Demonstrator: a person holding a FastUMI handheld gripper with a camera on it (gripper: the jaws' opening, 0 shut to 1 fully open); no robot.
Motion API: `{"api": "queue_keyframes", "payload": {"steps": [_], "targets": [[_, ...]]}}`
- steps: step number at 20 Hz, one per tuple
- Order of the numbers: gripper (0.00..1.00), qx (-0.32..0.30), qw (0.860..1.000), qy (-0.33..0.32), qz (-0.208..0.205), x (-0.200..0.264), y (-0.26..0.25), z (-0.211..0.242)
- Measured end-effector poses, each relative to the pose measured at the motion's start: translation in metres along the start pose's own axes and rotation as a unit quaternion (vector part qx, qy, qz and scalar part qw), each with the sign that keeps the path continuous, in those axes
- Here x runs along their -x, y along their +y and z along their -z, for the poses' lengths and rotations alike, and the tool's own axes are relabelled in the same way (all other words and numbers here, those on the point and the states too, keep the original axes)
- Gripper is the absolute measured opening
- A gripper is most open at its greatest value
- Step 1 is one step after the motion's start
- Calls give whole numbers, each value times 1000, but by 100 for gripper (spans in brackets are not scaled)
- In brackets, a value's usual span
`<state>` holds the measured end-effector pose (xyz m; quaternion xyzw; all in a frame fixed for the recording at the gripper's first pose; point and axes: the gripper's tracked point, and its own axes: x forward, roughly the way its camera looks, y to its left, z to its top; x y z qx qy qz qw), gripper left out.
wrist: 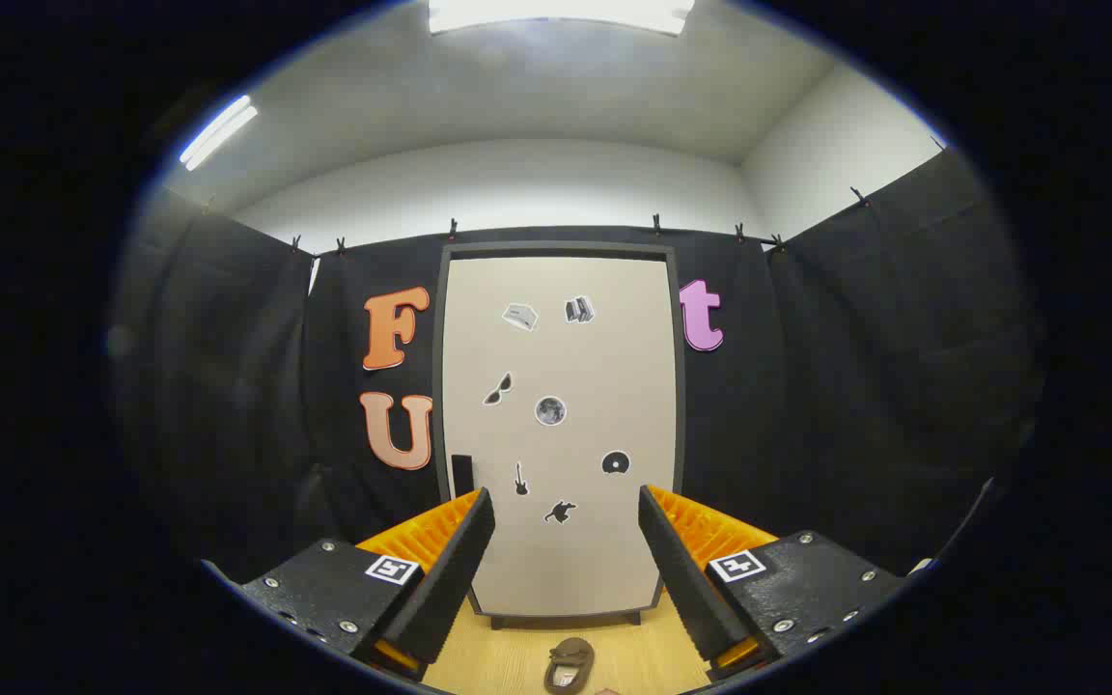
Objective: Open the shoe cabinet door, grab the shoes and put them into the shoe cabinet, then close the shoe cabinet door.
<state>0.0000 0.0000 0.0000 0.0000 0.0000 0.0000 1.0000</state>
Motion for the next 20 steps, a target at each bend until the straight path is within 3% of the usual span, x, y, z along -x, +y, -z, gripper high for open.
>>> {"api": "queue_keyframes", "payload": {"steps": [20], "targets": [[94, 13, 1000, 12, -13, -28, 36, 9]]}}
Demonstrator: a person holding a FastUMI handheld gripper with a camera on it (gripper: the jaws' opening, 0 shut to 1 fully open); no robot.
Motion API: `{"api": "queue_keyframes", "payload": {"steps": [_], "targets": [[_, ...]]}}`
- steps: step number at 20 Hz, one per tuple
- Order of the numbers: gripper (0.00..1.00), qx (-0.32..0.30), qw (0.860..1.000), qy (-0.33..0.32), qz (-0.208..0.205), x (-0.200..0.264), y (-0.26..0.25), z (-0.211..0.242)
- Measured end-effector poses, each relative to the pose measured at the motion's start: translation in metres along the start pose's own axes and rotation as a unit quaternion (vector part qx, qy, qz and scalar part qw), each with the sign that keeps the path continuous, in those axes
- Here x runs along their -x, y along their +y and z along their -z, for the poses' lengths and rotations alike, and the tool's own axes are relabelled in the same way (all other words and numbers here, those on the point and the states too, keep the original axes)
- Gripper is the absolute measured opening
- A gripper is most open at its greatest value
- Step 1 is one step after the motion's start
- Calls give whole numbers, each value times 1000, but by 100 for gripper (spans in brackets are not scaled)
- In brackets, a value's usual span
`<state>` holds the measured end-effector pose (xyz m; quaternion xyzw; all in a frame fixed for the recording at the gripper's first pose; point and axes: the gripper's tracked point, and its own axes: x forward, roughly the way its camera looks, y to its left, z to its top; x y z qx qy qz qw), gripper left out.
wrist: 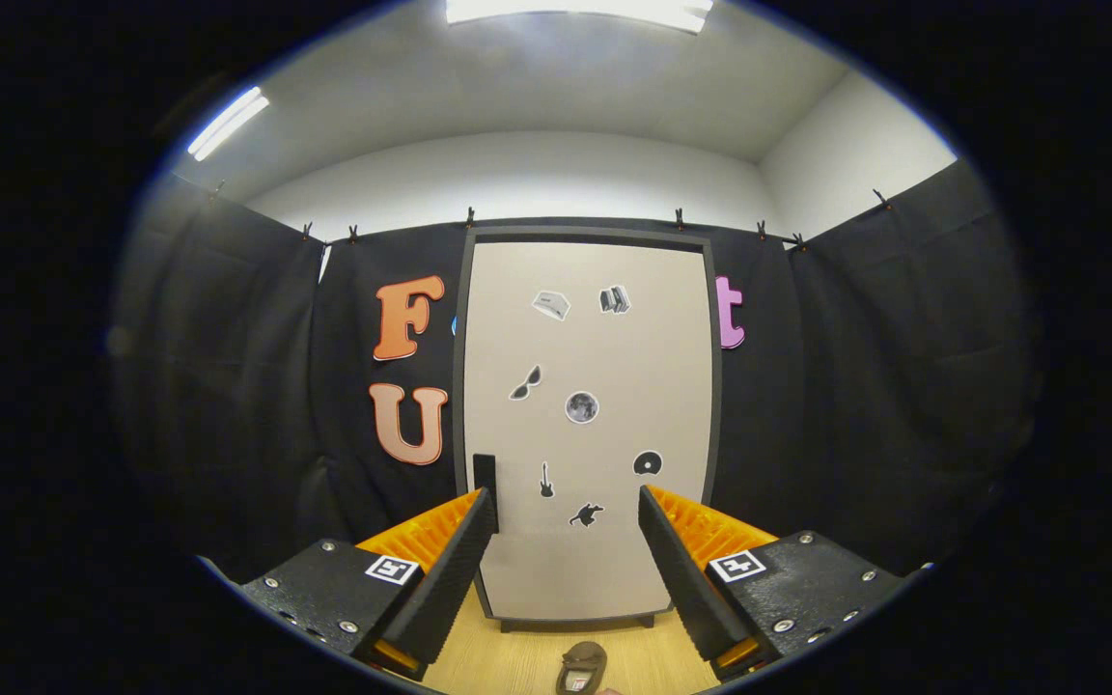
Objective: Open the shoe cabinet door, grab the shoes and put them into the shoe cabinet, then close the shoe cabinet door.
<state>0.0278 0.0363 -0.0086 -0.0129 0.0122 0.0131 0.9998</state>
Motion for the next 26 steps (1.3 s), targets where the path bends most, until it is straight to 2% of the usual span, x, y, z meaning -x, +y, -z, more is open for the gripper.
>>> {"api": "queue_keyframes", "payload": {"steps": [11, 20, 26], "targets": [[93, 8, 1000, 1, -9, -21, 33, 14], [91, 14, 999, 18, -24, -61, 62, 44], [82, 6, 999, 29, -28, -107, 72, 66]]}}
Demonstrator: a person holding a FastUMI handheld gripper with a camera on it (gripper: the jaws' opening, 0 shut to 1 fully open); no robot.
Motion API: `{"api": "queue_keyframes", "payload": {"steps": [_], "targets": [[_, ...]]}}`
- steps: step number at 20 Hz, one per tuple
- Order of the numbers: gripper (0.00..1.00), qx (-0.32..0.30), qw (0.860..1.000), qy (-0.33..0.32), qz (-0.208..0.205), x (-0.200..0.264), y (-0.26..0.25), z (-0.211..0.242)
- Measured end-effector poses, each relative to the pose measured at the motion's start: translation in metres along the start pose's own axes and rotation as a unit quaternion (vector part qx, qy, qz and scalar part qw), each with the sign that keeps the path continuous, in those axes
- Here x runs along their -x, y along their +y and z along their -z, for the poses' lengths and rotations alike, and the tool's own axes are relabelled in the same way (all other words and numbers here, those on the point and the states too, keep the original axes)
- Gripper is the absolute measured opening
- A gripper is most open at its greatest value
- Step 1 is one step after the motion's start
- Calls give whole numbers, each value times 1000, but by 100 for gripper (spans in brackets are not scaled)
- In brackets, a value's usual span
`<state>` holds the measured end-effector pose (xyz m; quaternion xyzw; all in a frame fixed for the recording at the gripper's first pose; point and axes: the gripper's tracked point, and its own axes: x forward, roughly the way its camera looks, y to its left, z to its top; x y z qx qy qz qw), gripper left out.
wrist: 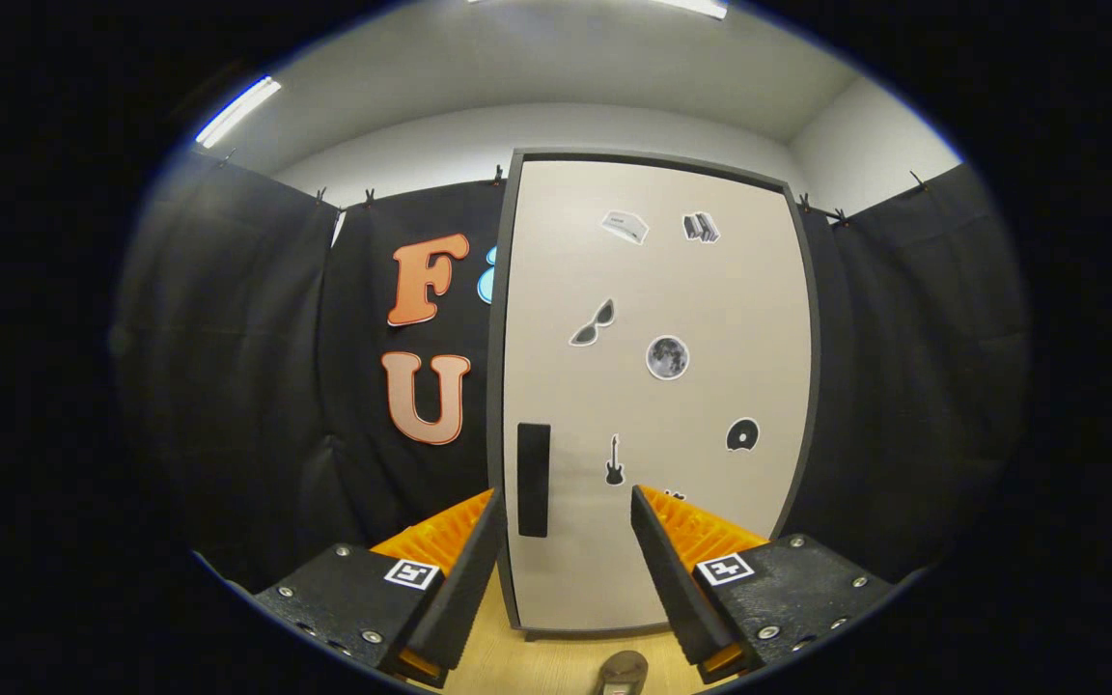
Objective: Open the shoe cabinet door, grab the shoes and put them into the shoe cabinet, then close the shoe cabinet door.
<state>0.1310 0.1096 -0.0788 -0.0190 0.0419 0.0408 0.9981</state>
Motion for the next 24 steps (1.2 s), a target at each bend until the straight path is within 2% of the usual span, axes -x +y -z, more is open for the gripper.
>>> {"api": "queue_keyframes", "payload": {"steps": [5, 14, 19, 22, 23, 24], "targets": [[77, -13, 1000, 16, -7, -48, 12, 21], [77, -30, 998, 46, -8, -116, 25, 53], [60, -35, 998, 52, -12, -134, 32, 62], [52, -14, 999, 32, -12, -137, 38, 58], [41, -5, 999, 34, -6, -135, 38, 59], [38, -1, 999, 34, 1, -134, 37, 58]]}}
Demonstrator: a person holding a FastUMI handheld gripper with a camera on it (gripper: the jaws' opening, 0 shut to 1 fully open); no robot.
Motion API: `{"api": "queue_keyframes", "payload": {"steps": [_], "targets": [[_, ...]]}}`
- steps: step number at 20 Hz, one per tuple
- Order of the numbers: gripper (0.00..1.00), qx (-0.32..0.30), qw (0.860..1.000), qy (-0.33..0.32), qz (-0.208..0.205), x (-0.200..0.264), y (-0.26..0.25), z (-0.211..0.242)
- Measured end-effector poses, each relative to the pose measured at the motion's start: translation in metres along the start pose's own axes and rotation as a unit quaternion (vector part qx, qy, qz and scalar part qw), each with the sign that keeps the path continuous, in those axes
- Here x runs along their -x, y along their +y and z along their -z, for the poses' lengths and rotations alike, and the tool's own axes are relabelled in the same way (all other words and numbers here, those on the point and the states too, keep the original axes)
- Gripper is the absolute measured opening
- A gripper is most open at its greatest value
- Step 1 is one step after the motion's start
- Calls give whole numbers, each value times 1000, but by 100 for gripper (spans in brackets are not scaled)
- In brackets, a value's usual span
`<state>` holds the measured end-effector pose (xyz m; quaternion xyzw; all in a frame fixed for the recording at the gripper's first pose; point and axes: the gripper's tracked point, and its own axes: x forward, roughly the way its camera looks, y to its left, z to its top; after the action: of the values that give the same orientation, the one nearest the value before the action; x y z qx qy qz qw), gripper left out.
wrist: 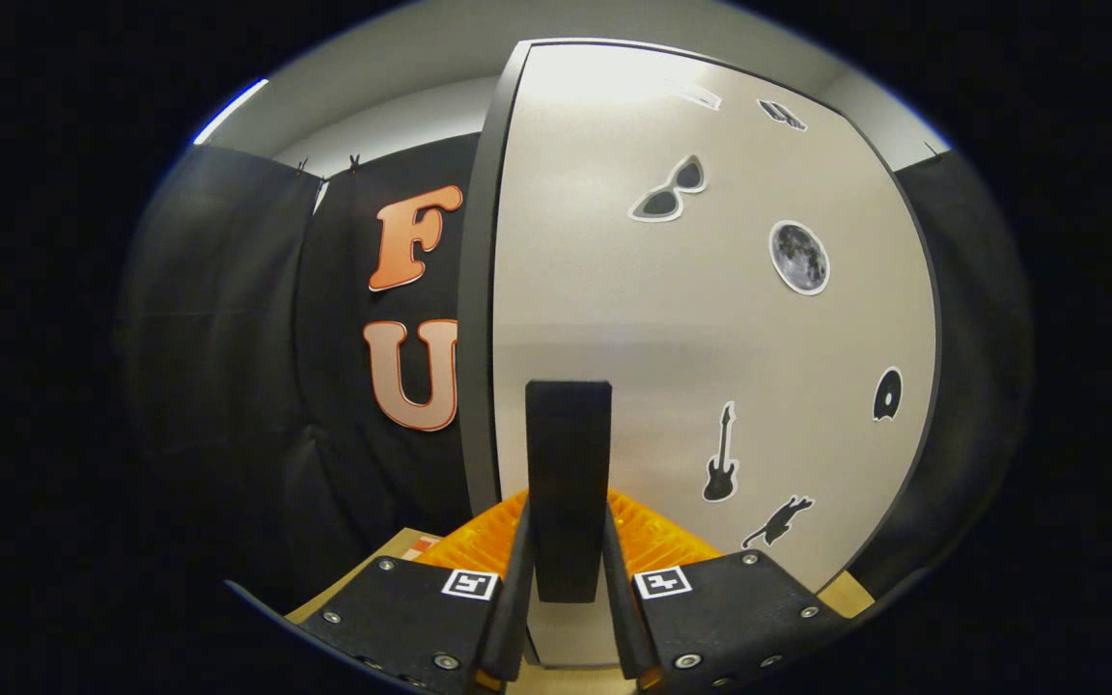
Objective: Open the shoe cabinet door, grab the shoes and put them into the shoe cabinet, then close the shoe cabinet door.
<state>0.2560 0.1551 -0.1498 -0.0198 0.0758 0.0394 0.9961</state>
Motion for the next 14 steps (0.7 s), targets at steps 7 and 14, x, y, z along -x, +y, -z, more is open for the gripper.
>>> {"api": "queue_keyframes", "payload": {"steps": [7, 14], "targets": [[32, -18, 1000, 5, 8, -1, 2, 2], [23, -5, 1000, -3, 12, 0, 2, 3]]}}
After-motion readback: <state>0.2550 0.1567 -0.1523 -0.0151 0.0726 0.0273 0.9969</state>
